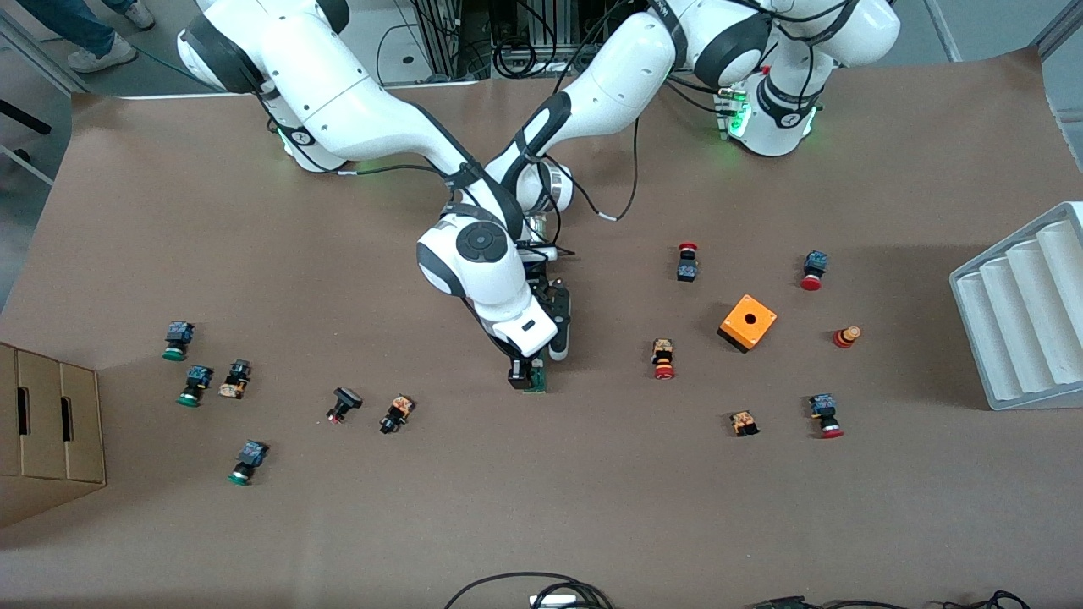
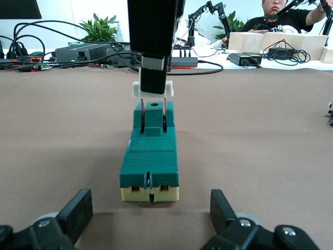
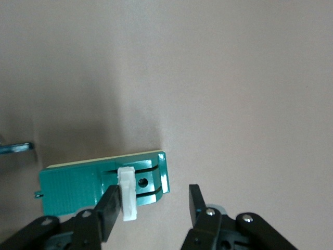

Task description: Close load switch with both arms

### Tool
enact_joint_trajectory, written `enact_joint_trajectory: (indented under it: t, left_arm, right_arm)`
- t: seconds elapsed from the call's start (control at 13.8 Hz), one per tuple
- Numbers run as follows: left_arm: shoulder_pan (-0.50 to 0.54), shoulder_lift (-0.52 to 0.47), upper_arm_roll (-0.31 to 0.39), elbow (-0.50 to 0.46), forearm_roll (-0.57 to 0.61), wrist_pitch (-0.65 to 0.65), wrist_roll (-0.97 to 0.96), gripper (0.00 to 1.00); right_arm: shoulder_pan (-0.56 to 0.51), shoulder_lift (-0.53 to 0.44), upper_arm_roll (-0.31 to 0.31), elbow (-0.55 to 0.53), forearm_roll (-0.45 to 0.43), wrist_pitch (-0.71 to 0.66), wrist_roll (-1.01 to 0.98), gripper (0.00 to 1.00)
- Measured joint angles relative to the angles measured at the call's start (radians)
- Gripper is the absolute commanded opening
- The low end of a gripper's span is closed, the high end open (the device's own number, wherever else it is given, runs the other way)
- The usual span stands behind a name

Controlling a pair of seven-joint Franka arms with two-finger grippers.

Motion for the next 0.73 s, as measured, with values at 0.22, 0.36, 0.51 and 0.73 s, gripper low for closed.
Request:
enact_joint_trajectory:
  t: [0.22,0.36,0.51,0.73]
  left_arm:
    - [0.0,0.0,0.0,0.0,0.0,0.0,0.0,1.0]
    - [0.0,0.0,0.0,0.0,0.0,0.0,0.0,1.0]
    - [0.0,0.0,0.0,0.0,0.0,0.0,0.0,1.0]
    - [0.0,0.0,0.0,0.0,0.0,0.0,0.0,1.0]
  right_arm:
    - [0.0,0.0,0.0,0.001,0.0,0.014,0.0,0.61]
    - [0.0,0.0,0.0,0.001,0.0,0.019,0.001,0.61]
    - [0.0,0.0,0.0,0.002,0.0,0.021,0.001,0.61]
    - [0.0,0.0,0.0,0.005,0.0,0.022,0.001,0.6]
